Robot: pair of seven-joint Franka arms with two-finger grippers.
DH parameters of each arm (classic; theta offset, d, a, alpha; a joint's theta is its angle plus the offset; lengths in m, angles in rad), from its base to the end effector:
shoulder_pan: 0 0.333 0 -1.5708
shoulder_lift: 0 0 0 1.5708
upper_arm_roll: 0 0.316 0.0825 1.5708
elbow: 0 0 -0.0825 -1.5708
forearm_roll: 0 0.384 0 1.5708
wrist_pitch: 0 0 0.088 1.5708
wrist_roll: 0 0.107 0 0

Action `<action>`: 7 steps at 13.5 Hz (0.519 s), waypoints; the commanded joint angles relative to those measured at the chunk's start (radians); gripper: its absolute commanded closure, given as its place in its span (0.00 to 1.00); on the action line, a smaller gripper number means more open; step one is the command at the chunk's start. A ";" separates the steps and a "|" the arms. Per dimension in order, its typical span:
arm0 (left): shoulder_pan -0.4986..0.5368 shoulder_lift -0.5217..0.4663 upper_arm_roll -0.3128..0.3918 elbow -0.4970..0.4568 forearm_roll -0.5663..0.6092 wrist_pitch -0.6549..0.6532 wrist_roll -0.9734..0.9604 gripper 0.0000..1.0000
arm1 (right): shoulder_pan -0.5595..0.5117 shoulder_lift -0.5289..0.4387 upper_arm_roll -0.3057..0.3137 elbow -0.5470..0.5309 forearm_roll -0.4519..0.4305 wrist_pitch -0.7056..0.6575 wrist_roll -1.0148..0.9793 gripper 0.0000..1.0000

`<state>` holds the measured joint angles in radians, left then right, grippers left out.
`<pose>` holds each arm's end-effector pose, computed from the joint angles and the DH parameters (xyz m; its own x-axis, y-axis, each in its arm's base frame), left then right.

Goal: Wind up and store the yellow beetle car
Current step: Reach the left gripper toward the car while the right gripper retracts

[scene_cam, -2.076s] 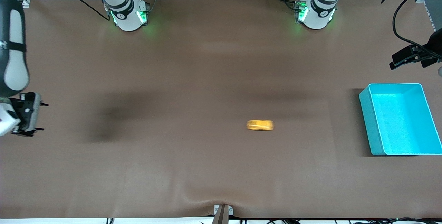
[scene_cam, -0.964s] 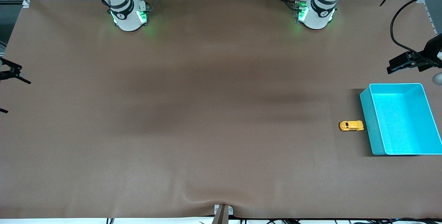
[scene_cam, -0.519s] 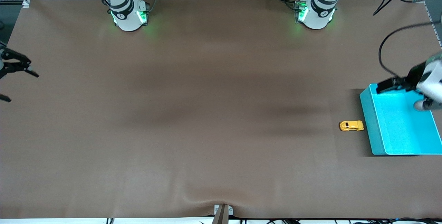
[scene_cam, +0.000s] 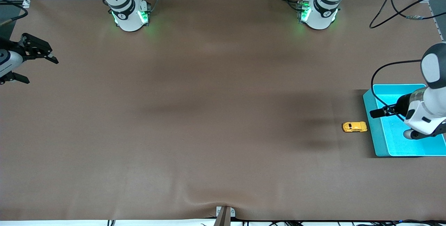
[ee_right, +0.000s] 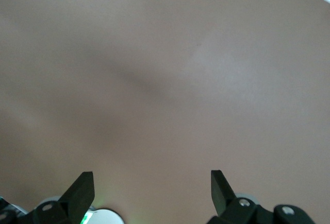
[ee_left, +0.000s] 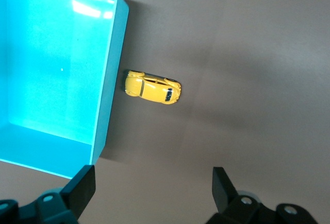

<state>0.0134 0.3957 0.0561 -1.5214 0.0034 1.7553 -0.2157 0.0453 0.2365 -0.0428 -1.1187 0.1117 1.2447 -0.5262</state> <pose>0.6554 0.0412 0.4206 0.9482 0.2791 -0.1515 0.2732 -0.9602 -0.0586 0.5871 0.0200 0.6683 0.8452 0.5327 -0.0441 0.5227 -0.8409 -0.1400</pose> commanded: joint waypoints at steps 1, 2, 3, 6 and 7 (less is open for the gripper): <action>0.007 -0.006 -0.002 -0.060 0.012 0.056 -0.123 0.00 | 0.005 -0.028 -0.005 -0.016 0.000 -0.037 0.080 0.00; 0.010 -0.017 -0.002 -0.100 0.013 0.084 -0.172 0.00 | 0.005 -0.040 -0.005 -0.020 -0.003 -0.039 0.080 0.00; 0.017 -0.041 -0.002 -0.150 0.013 0.122 -0.206 0.00 | 0.005 -0.051 -0.005 -0.038 -0.012 -0.041 0.081 0.00; 0.019 -0.107 -0.002 -0.339 0.013 0.283 -0.327 0.00 | 0.004 -0.109 -0.006 -0.108 -0.024 -0.034 0.110 0.00; 0.019 -0.107 -0.002 -0.368 0.013 0.321 -0.393 0.00 | 0.004 -0.126 -0.006 -0.136 -0.024 -0.033 0.148 0.00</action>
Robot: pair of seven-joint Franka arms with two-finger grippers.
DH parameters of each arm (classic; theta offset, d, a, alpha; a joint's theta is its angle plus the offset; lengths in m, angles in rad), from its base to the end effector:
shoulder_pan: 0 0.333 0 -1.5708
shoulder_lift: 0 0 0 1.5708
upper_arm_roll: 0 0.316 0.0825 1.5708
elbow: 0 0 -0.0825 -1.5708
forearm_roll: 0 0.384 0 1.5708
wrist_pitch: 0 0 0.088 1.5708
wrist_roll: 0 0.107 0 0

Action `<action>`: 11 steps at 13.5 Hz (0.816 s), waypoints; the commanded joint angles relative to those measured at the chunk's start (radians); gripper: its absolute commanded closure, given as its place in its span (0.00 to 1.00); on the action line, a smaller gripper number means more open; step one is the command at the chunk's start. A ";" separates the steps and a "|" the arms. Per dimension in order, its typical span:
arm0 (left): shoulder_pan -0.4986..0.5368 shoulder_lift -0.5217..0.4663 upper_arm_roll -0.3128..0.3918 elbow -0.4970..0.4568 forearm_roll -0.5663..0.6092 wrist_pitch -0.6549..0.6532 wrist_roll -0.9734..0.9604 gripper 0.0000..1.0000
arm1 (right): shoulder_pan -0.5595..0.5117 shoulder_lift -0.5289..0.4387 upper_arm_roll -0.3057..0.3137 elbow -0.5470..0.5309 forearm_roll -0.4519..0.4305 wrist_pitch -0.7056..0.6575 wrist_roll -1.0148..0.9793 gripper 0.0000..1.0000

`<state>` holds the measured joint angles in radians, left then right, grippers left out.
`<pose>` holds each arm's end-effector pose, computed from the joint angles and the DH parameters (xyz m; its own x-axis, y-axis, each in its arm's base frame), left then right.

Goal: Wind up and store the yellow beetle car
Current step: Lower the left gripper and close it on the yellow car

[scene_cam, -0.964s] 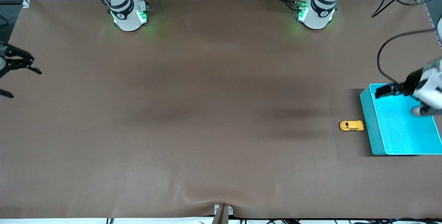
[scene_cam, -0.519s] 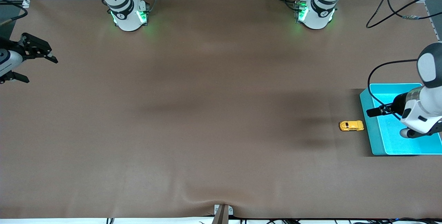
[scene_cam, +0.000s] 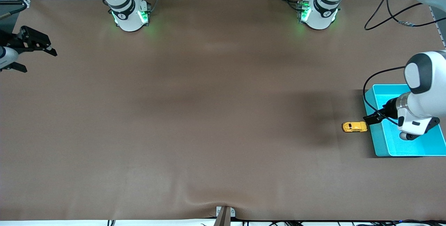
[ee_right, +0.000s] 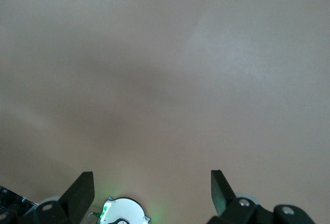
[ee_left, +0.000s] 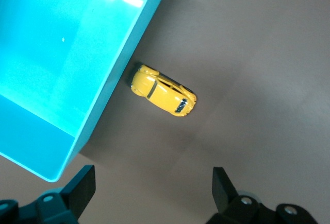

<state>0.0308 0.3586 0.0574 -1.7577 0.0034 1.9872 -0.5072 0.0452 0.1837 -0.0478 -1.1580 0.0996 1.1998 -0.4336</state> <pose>0.6305 0.0532 0.3541 0.8236 0.5582 -0.1009 0.5522 -0.8296 -0.0824 0.5659 0.0151 0.6784 0.8893 0.4484 -0.0898 0.4347 -0.8898 -0.1387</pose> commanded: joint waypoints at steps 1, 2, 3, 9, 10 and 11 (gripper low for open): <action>0.001 -0.064 -0.004 -0.140 0.013 0.107 -0.152 0.00 | 0.004 -0.095 -0.001 -0.126 -0.014 0.015 0.085 0.00; 0.001 -0.060 -0.004 -0.141 0.013 0.108 -0.192 0.00 | 0.005 -0.122 0.000 -0.165 -0.015 0.023 0.101 0.00; 0.017 -0.055 -0.005 -0.141 0.013 0.110 -0.233 0.00 | 0.005 -0.147 0.000 -0.211 -0.020 0.043 0.116 0.00; 0.034 0.060 -0.007 -0.149 0.003 0.289 -0.603 0.00 | 0.005 -0.331 0.019 -0.529 -0.034 0.242 0.124 0.00; 0.034 0.078 -0.007 -0.148 0.003 0.323 -0.664 0.00 | 0.005 -0.329 0.019 -0.529 -0.034 0.242 0.124 0.00; 0.034 0.094 -0.007 -0.148 0.003 0.352 -0.722 0.00 | 0.005 -0.326 0.019 -0.526 -0.034 0.244 0.124 0.00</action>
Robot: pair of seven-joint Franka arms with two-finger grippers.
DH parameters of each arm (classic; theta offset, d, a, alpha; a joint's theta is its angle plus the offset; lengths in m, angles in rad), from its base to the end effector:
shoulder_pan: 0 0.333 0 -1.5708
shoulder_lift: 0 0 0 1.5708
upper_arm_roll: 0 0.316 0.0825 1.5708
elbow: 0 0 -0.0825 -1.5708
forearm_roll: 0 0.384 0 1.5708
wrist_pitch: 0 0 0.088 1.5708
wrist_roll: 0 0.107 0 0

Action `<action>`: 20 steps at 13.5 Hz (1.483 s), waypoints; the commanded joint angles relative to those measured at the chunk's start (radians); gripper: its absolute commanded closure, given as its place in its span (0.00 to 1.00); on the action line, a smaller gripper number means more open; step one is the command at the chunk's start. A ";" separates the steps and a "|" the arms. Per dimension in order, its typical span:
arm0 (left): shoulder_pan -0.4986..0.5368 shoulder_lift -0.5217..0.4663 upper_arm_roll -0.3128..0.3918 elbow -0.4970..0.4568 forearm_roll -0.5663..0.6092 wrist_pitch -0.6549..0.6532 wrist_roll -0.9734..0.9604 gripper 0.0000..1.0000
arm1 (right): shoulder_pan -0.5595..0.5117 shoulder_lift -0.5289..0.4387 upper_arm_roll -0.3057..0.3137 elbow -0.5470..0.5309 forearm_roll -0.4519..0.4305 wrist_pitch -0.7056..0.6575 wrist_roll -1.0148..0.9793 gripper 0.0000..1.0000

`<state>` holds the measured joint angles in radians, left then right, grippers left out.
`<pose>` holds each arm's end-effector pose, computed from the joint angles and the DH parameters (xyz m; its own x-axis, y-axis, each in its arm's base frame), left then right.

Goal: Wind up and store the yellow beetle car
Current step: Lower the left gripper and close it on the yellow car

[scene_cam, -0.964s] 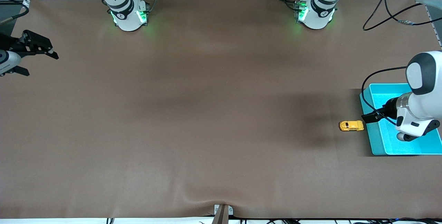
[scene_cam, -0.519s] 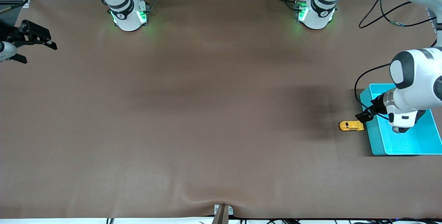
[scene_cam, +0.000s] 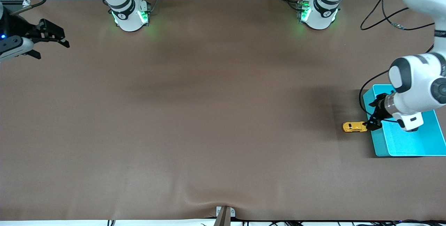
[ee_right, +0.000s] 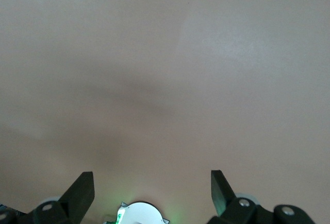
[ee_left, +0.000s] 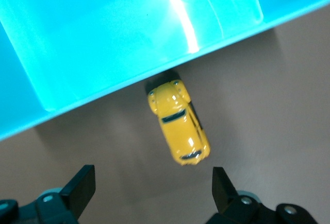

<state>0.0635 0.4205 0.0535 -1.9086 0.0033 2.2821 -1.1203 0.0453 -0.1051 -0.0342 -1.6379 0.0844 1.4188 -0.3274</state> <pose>0.6187 0.0712 0.2729 0.3334 0.9428 0.0016 0.9415 -0.3329 -0.0524 0.5046 0.0146 0.6370 0.9359 0.3434 -0.0790 0.3331 -0.9353 -0.1196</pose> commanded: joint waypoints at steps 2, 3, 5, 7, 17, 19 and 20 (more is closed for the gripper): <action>0.004 0.063 -0.003 0.005 0.001 0.111 -0.230 0.00 | -0.002 -0.024 0.002 -0.011 -0.020 0.023 0.010 0.00; 0.002 0.076 -0.003 0.005 0.001 0.131 -0.263 0.00 | -0.005 -0.016 0.000 0.006 -0.022 0.023 0.001 0.00; 0.002 0.105 -0.003 0.005 0.003 0.161 -0.277 0.00 | -0.010 -0.005 0.000 0.036 -0.043 0.023 0.002 0.00; 0.002 0.121 -0.003 0.003 0.001 0.171 -0.277 0.00 | -0.016 0.011 -0.003 0.081 -0.071 0.022 0.011 0.00; 0.010 0.179 -0.003 0.003 0.004 0.215 -0.277 1.00 | -0.068 0.067 -0.012 0.132 -0.051 0.077 0.004 0.00; 0.010 0.164 -0.004 0.003 0.003 0.215 -0.279 1.00 | -0.061 0.070 -0.010 0.132 -0.057 0.074 -0.001 0.00; 0.009 0.150 -0.009 0.005 0.004 0.214 -0.277 1.00 | -0.061 0.071 -0.009 0.127 -0.052 0.072 0.002 0.00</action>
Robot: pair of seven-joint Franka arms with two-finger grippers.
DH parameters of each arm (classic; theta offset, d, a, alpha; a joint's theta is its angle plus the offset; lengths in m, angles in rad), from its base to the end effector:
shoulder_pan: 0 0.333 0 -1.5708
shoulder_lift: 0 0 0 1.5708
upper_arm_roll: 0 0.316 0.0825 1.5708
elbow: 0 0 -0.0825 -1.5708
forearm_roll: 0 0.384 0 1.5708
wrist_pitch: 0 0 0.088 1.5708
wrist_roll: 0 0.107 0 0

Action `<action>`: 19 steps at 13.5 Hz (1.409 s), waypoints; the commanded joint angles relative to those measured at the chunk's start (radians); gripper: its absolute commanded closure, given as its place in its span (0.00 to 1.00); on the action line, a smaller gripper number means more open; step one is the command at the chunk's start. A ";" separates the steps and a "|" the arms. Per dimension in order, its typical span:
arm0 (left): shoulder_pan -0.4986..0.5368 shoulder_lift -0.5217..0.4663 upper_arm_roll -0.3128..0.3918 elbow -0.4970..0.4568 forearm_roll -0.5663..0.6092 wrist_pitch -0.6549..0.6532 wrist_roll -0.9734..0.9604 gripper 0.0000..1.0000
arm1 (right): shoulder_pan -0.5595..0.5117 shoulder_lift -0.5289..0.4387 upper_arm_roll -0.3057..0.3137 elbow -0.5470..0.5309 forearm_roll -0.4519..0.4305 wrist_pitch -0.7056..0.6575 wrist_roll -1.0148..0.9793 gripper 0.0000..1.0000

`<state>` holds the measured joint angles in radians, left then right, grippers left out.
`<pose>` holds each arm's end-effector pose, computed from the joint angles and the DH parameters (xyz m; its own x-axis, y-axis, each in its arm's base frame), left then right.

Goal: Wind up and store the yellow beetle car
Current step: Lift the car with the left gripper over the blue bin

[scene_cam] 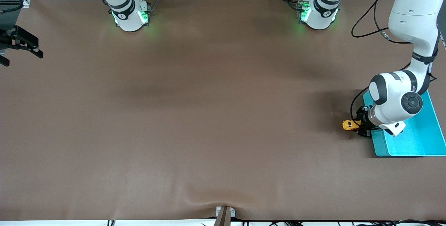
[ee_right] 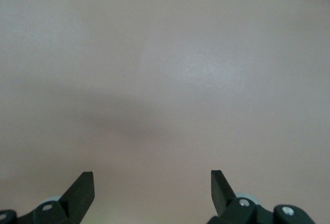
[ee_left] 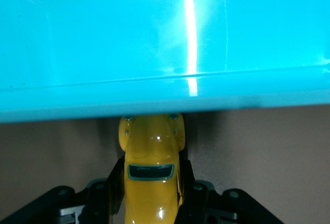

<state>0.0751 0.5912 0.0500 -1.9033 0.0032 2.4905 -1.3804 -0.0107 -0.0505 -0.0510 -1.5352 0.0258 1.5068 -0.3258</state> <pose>0.6249 0.0773 0.1858 0.0763 0.9967 0.0286 0.9971 -0.0761 -0.0091 0.5314 -0.0307 0.6630 0.9645 0.2625 0.0299 0.2632 -0.9645 -0.0197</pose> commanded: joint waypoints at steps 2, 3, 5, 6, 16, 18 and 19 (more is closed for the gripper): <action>-0.035 -0.069 -0.019 0.000 0.017 -0.004 -0.002 1.00 | -0.006 0.023 0.008 0.023 0.012 -0.008 0.011 0.00; -0.056 -0.096 -0.022 0.007 0.018 -0.022 0.010 1.00 | -0.005 0.023 0.008 0.023 0.014 -0.008 0.014 0.00; -0.086 -0.163 -0.022 0.012 0.020 -0.076 0.097 1.00 | 0.000 0.023 0.008 0.023 0.016 -0.014 0.113 0.00; -0.086 -0.195 -0.022 0.013 0.020 -0.097 0.154 1.00 | 0.001 0.023 0.008 0.021 0.016 -0.017 0.164 0.00; 0.078 -0.263 -0.013 0.130 0.027 -0.346 0.823 1.00 | 0.001 0.024 0.008 0.018 0.008 -0.002 0.163 0.00; 0.141 -0.263 -0.015 0.139 0.027 -0.348 0.958 1.00 | 0.001 0.024 0.008 0.015 0.005 0.019 0.163 0.00; 0.179 -0.260 -0.016 0.144 0.027 -0.346 1.057 1.00 | 0.003 0.024 0.008 0.015 0.005 0.021 0.163 0.00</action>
<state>0.1941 0.3442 0.0450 -1.7743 0.0090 2.1724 -0.4527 -0.0078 -0.0355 -0.0464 -1.5353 0.0305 1.5232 -0.1806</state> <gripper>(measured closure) 0.546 0.000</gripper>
